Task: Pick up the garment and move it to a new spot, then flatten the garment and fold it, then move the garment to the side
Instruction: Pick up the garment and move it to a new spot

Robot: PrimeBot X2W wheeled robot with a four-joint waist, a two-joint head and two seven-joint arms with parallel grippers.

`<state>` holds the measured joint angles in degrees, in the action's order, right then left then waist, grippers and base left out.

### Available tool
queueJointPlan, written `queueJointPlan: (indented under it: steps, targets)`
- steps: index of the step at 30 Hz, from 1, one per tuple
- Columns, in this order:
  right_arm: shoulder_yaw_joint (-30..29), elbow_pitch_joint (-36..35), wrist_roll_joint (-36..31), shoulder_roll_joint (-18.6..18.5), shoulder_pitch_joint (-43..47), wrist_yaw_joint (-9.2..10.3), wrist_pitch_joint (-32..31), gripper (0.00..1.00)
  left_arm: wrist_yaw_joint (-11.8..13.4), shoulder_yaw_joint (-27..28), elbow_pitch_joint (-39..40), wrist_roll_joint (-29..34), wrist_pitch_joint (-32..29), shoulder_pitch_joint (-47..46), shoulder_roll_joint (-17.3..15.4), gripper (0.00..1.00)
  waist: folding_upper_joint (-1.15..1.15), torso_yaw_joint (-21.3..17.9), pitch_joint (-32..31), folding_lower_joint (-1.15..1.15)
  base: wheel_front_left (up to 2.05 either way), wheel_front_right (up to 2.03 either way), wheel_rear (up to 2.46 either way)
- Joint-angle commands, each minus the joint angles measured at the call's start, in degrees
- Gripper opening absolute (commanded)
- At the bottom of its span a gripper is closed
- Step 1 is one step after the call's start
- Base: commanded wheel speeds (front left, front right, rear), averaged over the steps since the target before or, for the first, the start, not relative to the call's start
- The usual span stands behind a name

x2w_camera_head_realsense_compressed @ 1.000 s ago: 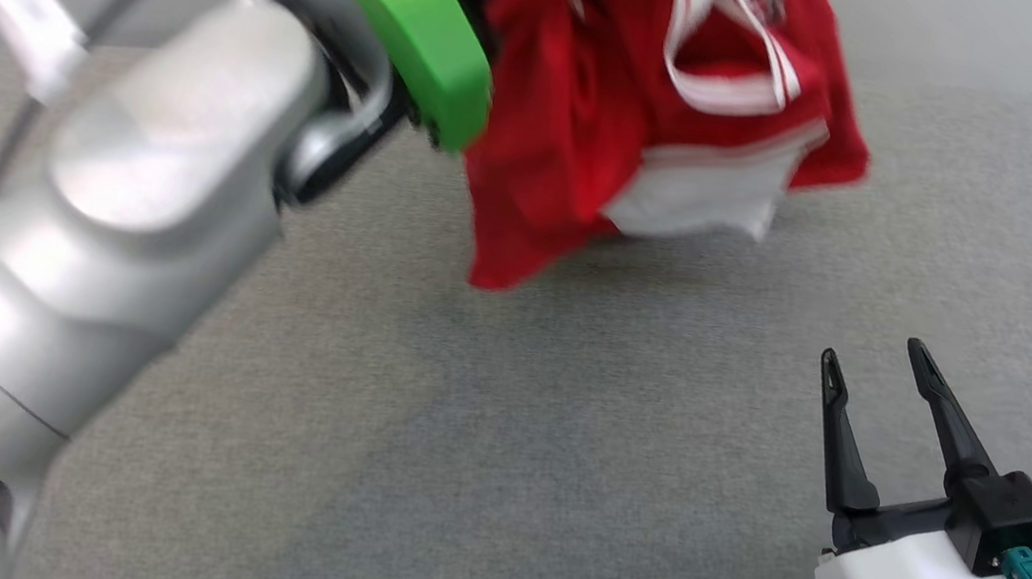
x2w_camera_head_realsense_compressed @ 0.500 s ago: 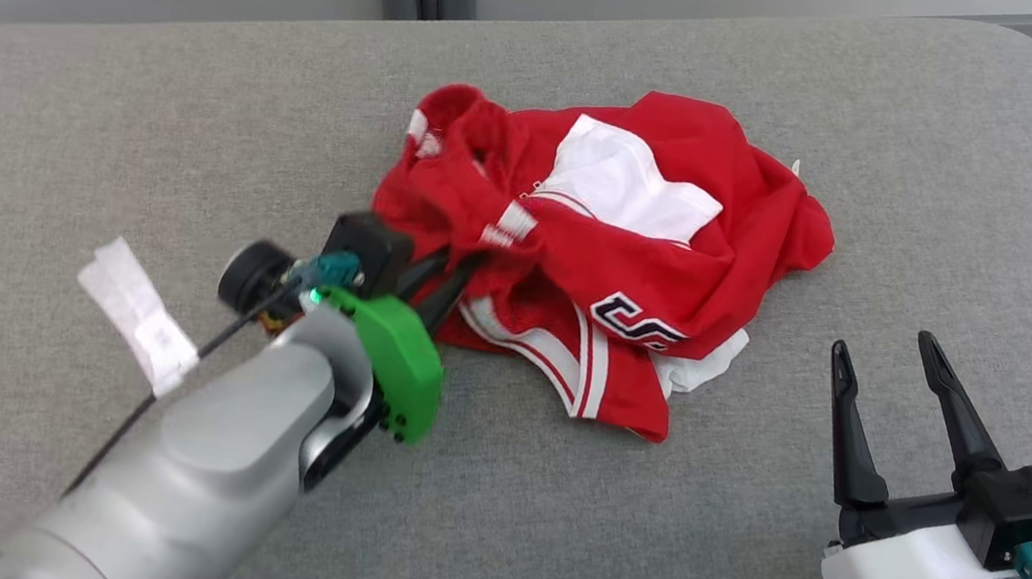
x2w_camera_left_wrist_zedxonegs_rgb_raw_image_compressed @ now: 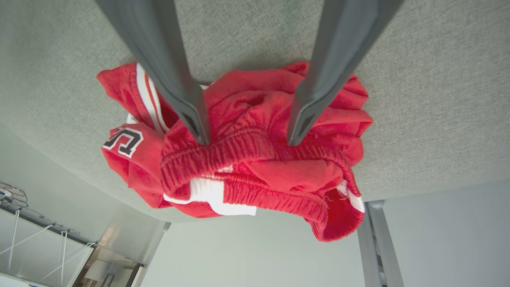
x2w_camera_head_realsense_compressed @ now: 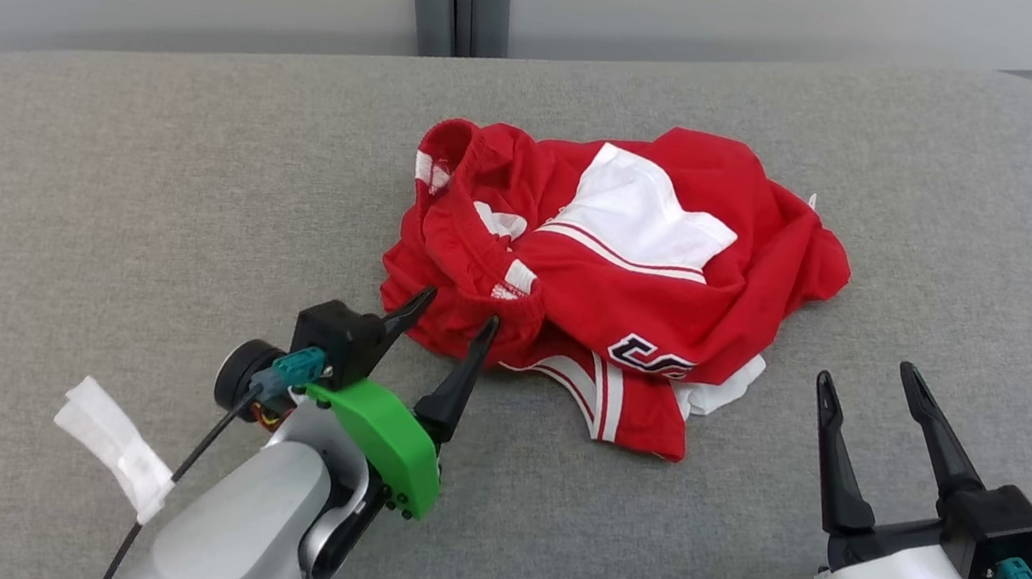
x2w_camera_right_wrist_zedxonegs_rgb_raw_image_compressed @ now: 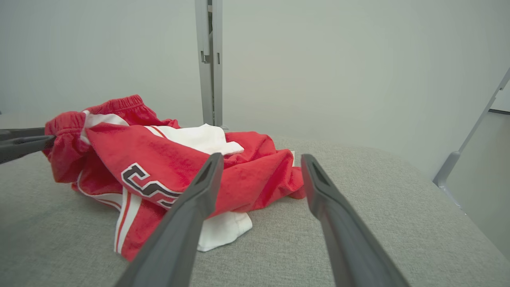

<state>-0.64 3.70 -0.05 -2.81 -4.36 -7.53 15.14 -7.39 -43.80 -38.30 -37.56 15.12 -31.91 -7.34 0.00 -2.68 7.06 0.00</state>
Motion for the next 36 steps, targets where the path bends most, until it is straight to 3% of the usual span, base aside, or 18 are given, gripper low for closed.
queueJointPlan:
  steps: [1,9,20,26,36]
  targets:
    - [0.0,0.3,0.1,-0.2,0.9,0.08,0.0,1.00,0.0,1.8,1.4,1.9,0.0,2.2,-0.1,1.00,0.00,0.9,-1.6,0.00,0.00,0.00,0.00]
    - [-0.2,0.8,0.3,-0.2,3.3,0.08,0.0,1.00,0.5,15.1,11.7,11.1,0.0,15.1,-0.1,1.00,0.00,2.1,-5.3,0.00,0.00,0.00,0.00]
    - [-1.1,0.9,1.2,-0.2,5.8,0.08,0.0,1.00,0.7,31.2,22.6,18.4,0.0,29.8,3.0,1.00,0.00,3.4,-7.1,0.00,0.00,0.00,0.00]
    - [-1.1,1.2,2.5,-0.2,7.0,0.08,0.0,1.00,0.4,35.2,25.5,20.2,0.0,33.5,4.1,1.00,0.00,3.9,-7.4,0.00,0.00,0.00,0.00]
    - [-1.0,1.8,3.5,-0.2,6.9,0.08,0.0,1.00,-0.1,35.2,25.0,21.1,0.0,34.3,4.4,1.00,0.00,4.1,-7.3,0.00,0.00,0.00,0.00]
